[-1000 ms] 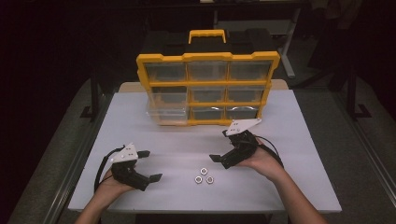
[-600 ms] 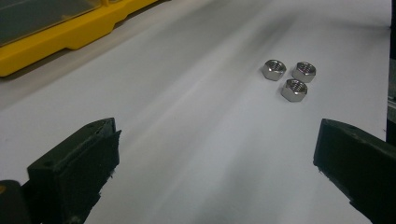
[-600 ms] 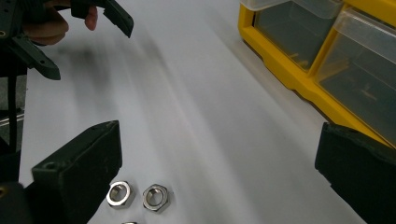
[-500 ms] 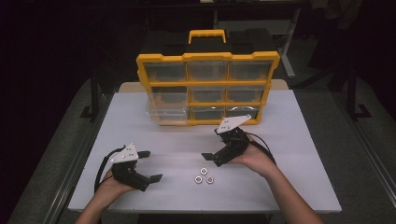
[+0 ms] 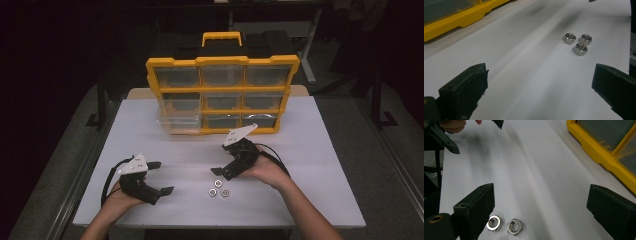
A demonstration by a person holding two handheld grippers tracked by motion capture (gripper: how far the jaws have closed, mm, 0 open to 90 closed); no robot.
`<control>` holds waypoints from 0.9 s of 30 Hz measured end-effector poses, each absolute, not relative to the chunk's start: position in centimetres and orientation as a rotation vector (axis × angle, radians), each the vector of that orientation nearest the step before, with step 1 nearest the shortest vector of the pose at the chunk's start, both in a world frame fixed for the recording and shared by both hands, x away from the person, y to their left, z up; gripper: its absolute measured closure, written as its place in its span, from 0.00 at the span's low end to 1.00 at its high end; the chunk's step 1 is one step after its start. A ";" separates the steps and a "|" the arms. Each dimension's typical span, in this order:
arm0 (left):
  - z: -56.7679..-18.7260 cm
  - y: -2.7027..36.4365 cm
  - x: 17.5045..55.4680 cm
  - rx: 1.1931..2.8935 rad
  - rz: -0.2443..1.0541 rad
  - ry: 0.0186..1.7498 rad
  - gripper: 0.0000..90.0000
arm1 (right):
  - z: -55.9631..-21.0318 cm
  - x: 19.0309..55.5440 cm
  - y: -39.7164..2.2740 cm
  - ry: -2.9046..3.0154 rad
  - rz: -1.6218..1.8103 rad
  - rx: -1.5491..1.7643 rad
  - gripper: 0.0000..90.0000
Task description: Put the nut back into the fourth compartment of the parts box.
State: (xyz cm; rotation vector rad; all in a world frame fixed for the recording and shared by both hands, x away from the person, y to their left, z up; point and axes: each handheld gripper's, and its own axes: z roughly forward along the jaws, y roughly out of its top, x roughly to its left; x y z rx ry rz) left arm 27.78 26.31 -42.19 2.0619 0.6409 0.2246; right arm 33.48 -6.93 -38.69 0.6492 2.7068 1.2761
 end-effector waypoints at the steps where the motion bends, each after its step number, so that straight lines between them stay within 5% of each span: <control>1: -42.2 26.3 27.8 2.063 0.224 0.641 0.00 | -38.8 33.4 -6.8 2.719 1.266 0.647 0.12; 27: -42.2 26.5 27.8 2.038 0.234 0.641 0.00 | -41.3 32.5 -5.8 2.879 1.066 0.561 0.37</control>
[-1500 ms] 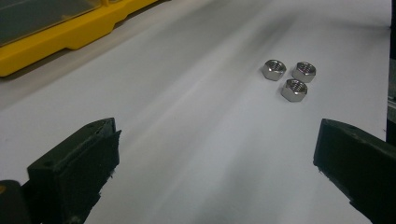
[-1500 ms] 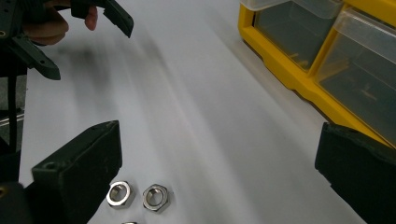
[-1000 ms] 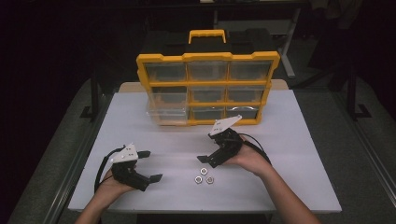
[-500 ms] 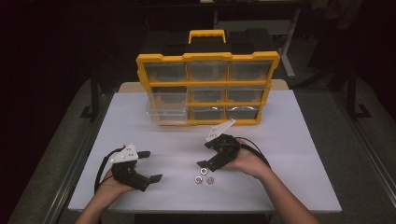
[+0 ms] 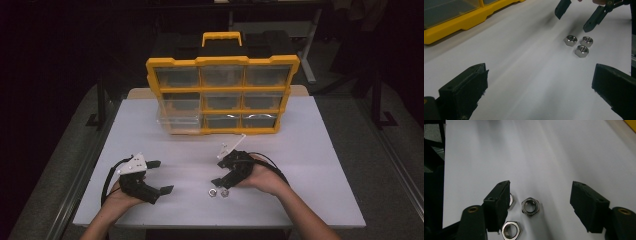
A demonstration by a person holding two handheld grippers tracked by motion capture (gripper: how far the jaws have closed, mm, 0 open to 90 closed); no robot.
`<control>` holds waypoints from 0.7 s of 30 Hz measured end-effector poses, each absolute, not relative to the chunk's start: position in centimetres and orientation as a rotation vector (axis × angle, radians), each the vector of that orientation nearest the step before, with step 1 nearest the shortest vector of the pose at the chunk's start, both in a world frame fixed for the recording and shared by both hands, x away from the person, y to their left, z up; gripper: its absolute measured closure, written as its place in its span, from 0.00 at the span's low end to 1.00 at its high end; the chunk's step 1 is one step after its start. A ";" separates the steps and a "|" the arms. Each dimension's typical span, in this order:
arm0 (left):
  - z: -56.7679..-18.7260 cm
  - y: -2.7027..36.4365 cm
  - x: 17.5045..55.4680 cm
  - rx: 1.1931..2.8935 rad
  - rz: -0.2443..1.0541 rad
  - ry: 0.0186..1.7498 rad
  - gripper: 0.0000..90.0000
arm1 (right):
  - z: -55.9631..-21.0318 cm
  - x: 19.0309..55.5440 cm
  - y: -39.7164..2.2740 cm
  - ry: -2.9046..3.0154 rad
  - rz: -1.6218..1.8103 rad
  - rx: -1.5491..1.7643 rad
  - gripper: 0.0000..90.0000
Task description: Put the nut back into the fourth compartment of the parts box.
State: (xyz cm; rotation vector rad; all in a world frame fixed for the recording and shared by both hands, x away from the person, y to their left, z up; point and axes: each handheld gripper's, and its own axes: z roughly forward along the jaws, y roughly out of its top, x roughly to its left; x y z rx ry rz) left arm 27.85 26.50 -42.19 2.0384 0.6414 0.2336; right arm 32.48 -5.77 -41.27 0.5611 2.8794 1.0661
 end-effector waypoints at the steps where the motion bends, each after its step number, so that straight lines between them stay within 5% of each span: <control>1: -42.2 26.5 27.9 2.035 0.234 0.641 0.00 | -41.4 32.6 -5.8 2.878 1.059 0.529 0.39; 21: -42.2 26.6 27.8 2.032 0.245 0.629 0.00 | -42.9 32.8 -4.9 2.965 0.984 0.462 0.68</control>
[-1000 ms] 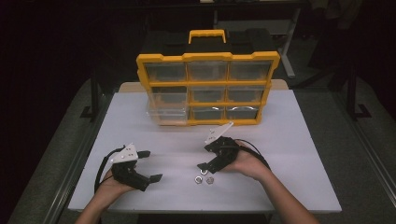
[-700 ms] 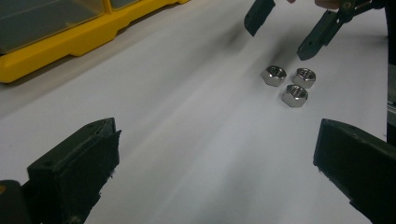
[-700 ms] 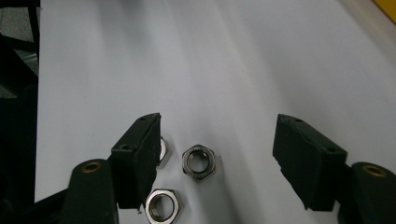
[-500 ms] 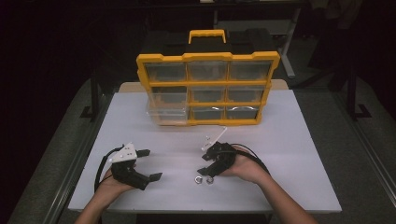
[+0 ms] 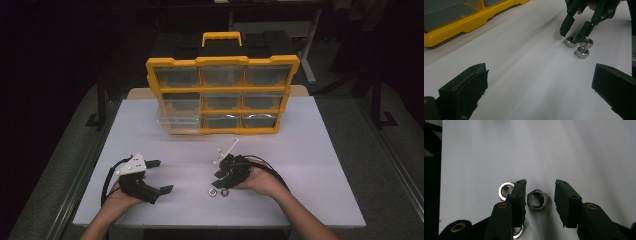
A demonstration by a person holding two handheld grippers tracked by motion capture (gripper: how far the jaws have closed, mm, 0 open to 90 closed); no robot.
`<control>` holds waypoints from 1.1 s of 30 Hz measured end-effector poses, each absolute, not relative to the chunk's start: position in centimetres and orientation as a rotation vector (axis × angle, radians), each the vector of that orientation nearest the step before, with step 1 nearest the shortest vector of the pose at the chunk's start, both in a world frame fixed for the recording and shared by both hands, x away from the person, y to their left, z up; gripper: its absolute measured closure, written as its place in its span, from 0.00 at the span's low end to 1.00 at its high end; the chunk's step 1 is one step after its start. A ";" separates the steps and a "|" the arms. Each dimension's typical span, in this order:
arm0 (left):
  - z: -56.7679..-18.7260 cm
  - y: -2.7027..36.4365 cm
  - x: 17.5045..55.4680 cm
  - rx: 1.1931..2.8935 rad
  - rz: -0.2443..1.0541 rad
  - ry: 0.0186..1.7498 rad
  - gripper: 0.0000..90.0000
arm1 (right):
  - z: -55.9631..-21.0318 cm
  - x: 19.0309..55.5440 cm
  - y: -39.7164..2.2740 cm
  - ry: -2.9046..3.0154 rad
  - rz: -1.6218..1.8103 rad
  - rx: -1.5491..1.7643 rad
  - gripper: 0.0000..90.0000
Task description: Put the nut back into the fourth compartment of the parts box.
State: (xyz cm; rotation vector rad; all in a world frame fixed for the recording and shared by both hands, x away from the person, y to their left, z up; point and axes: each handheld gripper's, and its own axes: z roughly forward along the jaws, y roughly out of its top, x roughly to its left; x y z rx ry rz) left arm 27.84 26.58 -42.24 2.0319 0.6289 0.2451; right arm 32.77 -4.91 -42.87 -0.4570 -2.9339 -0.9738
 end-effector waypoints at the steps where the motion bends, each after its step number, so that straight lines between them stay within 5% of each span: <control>1: -42.2 26.6 27.8 2.031 0.244 0.630 0.00 | -42.9 32.7 -4.9 -2.936 -0.969 -0.453 0.69; 33: -42.5 26.8 28.0 2.012 0.277 0.572 0.00 | -42.3 33.2 -5.1 -2.945 -0.977 -0.513 0.76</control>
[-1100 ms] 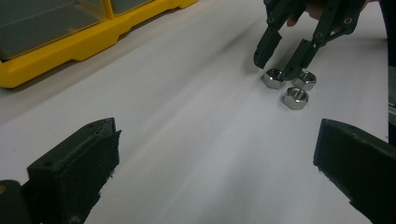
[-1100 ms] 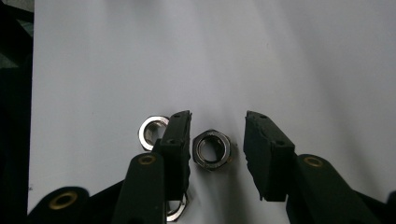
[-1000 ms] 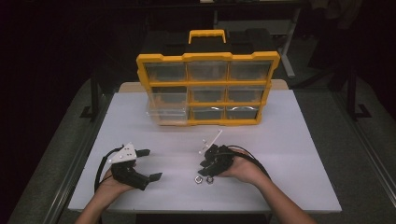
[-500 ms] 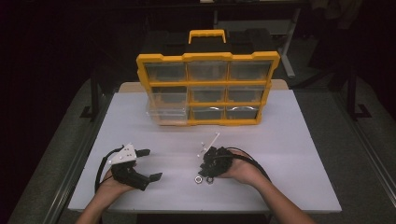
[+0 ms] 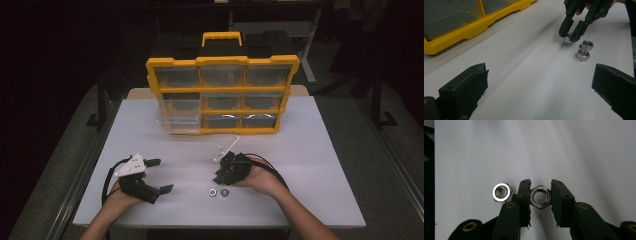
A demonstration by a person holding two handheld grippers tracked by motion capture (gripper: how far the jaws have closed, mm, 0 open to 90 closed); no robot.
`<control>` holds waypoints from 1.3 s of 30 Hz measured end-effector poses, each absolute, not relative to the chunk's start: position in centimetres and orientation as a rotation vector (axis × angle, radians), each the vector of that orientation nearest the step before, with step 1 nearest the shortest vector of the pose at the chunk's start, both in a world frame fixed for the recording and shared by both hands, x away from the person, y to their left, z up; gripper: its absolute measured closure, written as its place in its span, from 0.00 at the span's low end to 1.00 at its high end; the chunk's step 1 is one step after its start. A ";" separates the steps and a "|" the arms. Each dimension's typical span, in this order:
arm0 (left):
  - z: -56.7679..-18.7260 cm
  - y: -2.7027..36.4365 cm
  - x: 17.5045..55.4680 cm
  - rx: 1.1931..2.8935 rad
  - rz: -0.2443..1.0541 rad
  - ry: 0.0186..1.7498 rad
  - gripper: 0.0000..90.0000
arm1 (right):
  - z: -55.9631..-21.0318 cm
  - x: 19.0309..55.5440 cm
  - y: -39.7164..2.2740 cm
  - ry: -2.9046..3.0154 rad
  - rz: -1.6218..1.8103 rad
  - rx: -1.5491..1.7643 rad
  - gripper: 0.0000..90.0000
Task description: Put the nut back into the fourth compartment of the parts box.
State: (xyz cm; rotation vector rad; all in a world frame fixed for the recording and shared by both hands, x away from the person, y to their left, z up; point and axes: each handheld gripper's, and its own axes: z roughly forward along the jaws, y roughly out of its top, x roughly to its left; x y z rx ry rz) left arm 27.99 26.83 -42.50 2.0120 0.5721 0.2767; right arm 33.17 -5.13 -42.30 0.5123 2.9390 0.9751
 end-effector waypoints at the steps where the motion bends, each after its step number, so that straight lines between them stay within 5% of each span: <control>1: -42.5 26.8 28.0 2.013 0.277 0.573 0.00 | -42.2 33.2 -5.2 2.936 0.981 0.517 0.76; 39: -42.4 26.7 27.7 2.002 0.262 0.579 0.00 | -36.0 35.5 -5.5 2.866 1.048 0.607 0.77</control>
